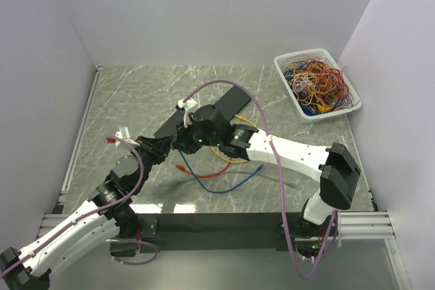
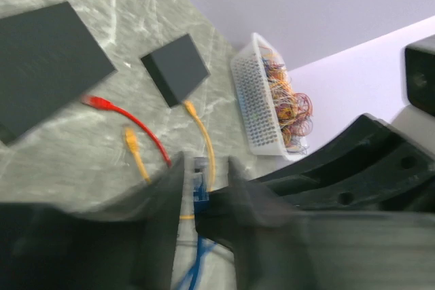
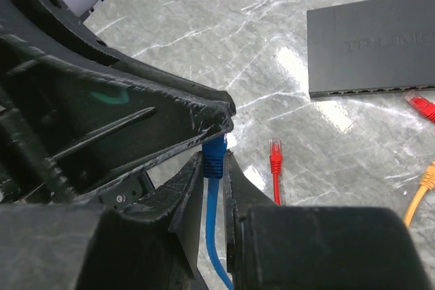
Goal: Insert the plug into the switch port
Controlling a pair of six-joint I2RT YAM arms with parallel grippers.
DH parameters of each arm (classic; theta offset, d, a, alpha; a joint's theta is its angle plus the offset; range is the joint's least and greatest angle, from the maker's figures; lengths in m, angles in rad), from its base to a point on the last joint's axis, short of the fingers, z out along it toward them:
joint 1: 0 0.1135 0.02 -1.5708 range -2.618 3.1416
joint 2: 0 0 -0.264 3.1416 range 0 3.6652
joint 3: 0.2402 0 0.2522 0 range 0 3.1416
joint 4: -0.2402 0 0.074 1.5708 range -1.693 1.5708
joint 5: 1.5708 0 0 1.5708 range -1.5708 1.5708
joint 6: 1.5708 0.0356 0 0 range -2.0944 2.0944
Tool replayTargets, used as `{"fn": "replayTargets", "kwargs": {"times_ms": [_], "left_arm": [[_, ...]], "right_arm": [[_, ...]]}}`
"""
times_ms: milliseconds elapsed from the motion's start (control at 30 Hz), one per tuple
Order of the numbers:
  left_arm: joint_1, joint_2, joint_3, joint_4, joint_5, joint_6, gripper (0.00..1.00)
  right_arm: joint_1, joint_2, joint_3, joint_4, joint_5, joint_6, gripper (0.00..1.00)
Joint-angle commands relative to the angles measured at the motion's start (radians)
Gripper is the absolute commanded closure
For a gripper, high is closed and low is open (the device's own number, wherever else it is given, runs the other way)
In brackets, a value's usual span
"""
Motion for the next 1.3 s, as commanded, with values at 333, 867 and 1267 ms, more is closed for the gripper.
{"fn": "replayTargets", "kwargs": {"times_ms": [333,867,1267], "left_arm": [[0.008,0.042,0.090,-0.139,-0.097,0.117,0.20],[0.657,0.549,0.127,0.318,0.642,0.318,0.27],[0.795,0.979,0.118,0.790,0.877,0.299,0.20]], "right_arm": [[-0.035,-0.009,-0.132,0.001,0.094,-0.059,1.00],[-0.079,0.206,-0.061,0.019,0.139,-0.112,1.00],[-0.104,0.358,0.057,0.006,0.165,-0.128,1.00]]}}
